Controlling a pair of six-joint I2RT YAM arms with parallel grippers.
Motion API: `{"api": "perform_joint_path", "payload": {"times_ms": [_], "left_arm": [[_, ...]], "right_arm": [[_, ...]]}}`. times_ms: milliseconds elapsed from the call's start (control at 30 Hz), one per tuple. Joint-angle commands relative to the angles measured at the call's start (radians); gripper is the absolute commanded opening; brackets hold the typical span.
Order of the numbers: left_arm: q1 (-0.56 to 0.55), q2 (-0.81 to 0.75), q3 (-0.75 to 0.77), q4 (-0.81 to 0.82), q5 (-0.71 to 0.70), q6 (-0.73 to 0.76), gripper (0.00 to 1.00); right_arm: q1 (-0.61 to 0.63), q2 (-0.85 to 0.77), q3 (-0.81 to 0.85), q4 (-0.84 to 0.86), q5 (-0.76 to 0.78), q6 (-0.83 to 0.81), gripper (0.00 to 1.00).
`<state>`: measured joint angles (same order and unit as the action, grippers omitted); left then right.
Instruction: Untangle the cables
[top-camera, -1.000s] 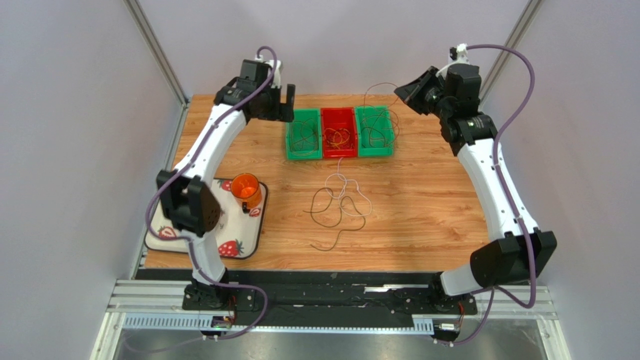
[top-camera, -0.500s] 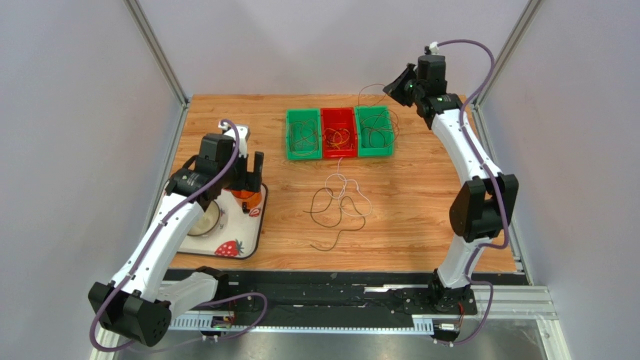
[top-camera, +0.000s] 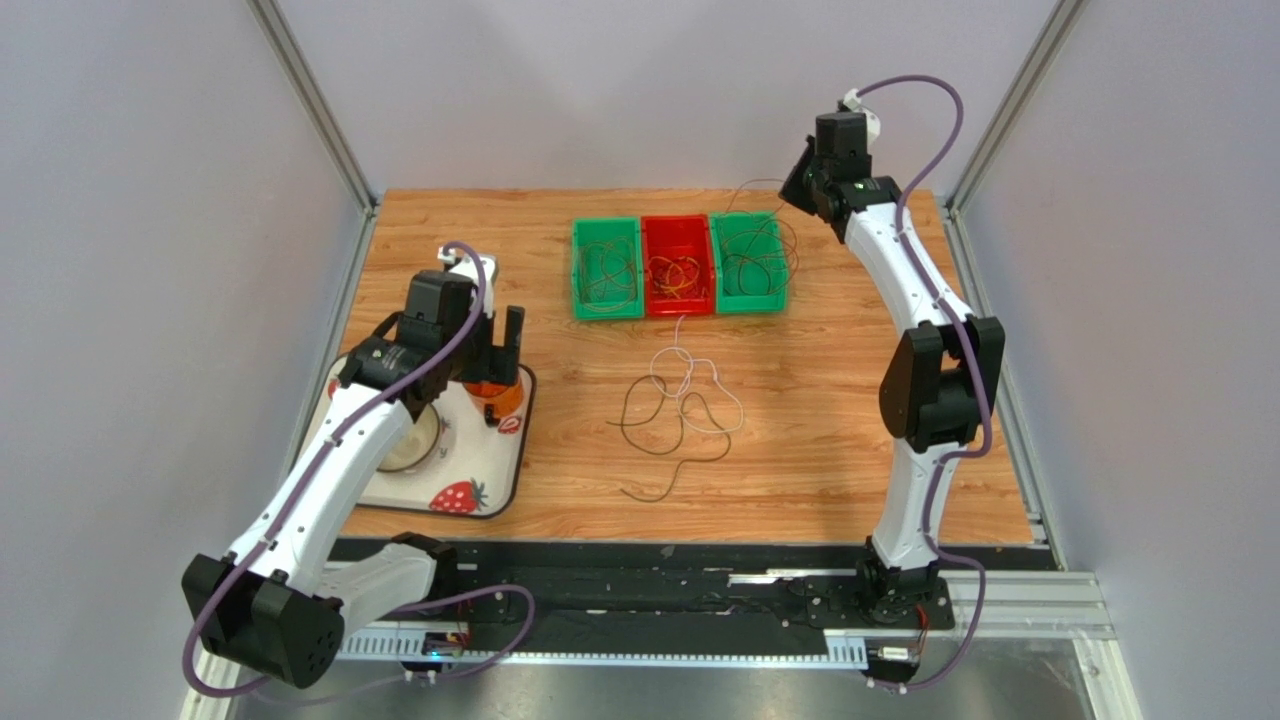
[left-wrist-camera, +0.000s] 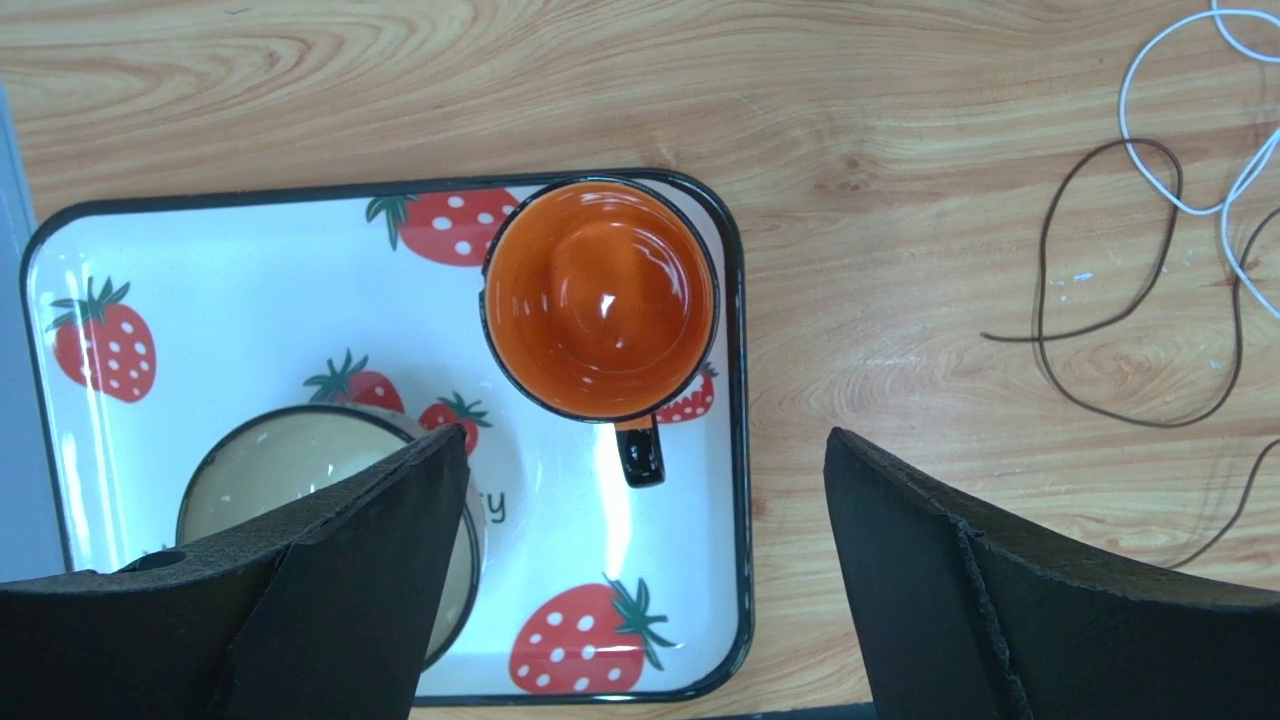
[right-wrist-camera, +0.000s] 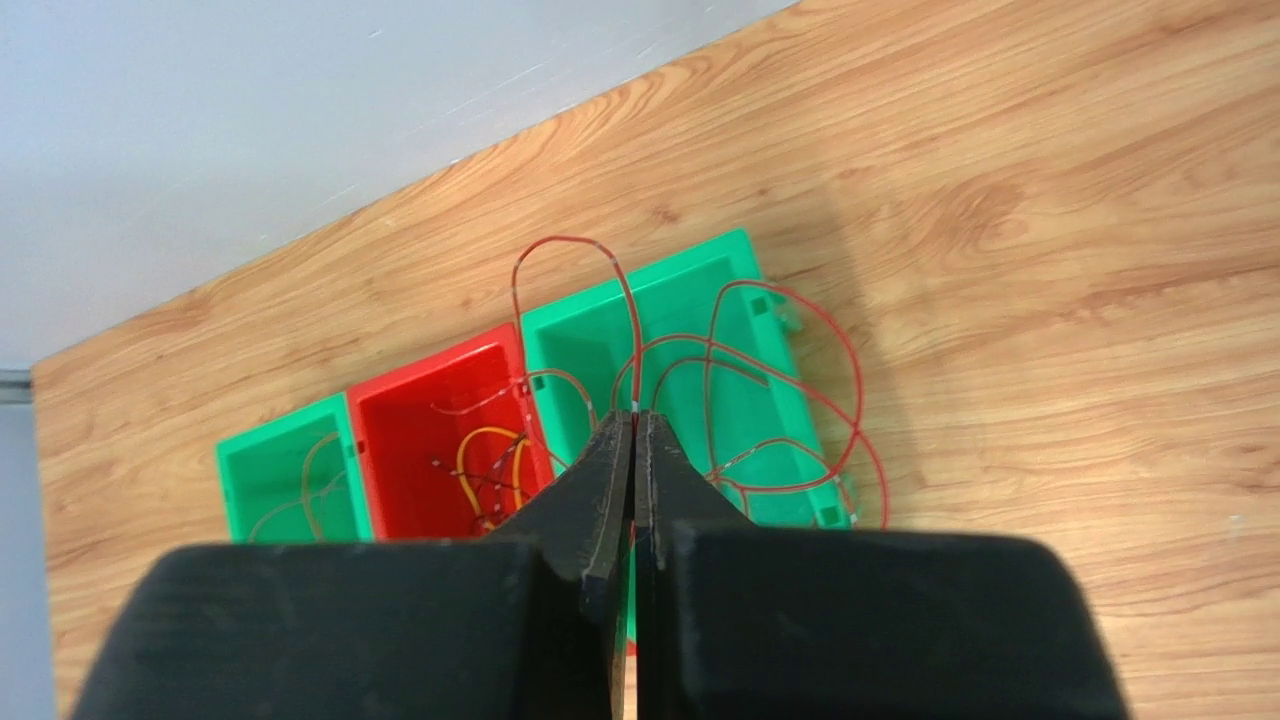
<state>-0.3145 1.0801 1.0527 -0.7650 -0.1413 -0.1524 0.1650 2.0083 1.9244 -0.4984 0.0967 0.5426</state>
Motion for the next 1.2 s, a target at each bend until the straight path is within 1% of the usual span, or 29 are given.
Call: {"api": "perform_joint_path", "payload": {"times_ms": [0, 67, 100, 267, 300, 467, 600, 667, 733, 867, 933, 1033, 1067, 1100, 1167], "left_arm": [[-0.005, -0.009, 0.012, 0.029, -0.007, 0.013, 0.96], [-0.005, -0.009, 0.01, 0.027, -0.006, 0.011, 0.96], [-0.005, -0.009, 0.01, 0.027, -0.006, 0.011, 0.96], [-0.005, -0.008, 0.01, 0.027, -0.001, 0.011, 0.96], [-0.005, -0.006, 0.009, 0.026, -0.001, 0.013, 0.96], [-0.005, -0.006, 0.009, 0.024, -0.003, 0.013, 0.95], [-0.005, -0.008, 0.01, 0.023, -0.004, 0.013, 0.95], [-0.005, -0.006, 0.009, 0.023, -0.004, 0.013, 0.95], [-0.005, -0.008, 0.009, 0.021, -0.001, 0.013, 0.95], [-0.005, -0.008, 0.009, 0.023, 0.0, 0.014, 0.94], [-0.005, -0.008, 0.009, 0.021, 0.002, 0.013, 0.94], [-0.005, -0.009, 0.009, 0.023, 0.002, 0.014, 0.94], [-0.005, -0.009, 0.01, 0.021, 0.002, 0.014, 0.94], [-0.005, -0.009, 0.009, 0.023, 0.002, 0.013, 0.94], [-0.005, -0.006, 0.009, 0.023, 0.003, 0.014, 0.94]], "right_arm": [[-0.002, -0.032, 0.004, -0.005, 0.101, -0.072, 0.0], [0.002, -0.036, -0.014, 0.011, 0.121, -0.092, 0.0], [0.004, -0.03, -0.016, 0.006, 0.156, -0.111, 0.0], [0.025, -0.02, -0.018, -0.011, 0.221, -0.174, 0.0], [0.031, -0.017, -0.018, -0.012, 0.253, -0.187, 0.0], [0.071, 0.007, -0.007, -0.008, 0.253, -0.223, 0.0], [0.117, 0.047, 0.015, -0.02, 0.325, -0.273, 0.0], [0.137, 0.067, 0.015, -0.032, 0.337, -0.285, 0.0], [0.145, 0.075, 0.002, -0.035, 0.328, -0.286, 0.0], [0.151, 0.105, 0.013, -0.048, 0.253, -0.296, 0.0], [0.151, 0.127, 0.051, -0.089, 0.264, -0.299, 0.0], [0.151, 0.115, 0.083, -0.109, 0.273, -0.312, 0.0], [0.151, 0.109, 0.096, -0.114, 0.271, -0.319, 0.05], [0.151, 0.103, 0.108, -0.133, 0.267, -0.32, 0.21], [0.151, 0.09, 0.16, -0.163, 0.262, -0.32, 0.39]]}}
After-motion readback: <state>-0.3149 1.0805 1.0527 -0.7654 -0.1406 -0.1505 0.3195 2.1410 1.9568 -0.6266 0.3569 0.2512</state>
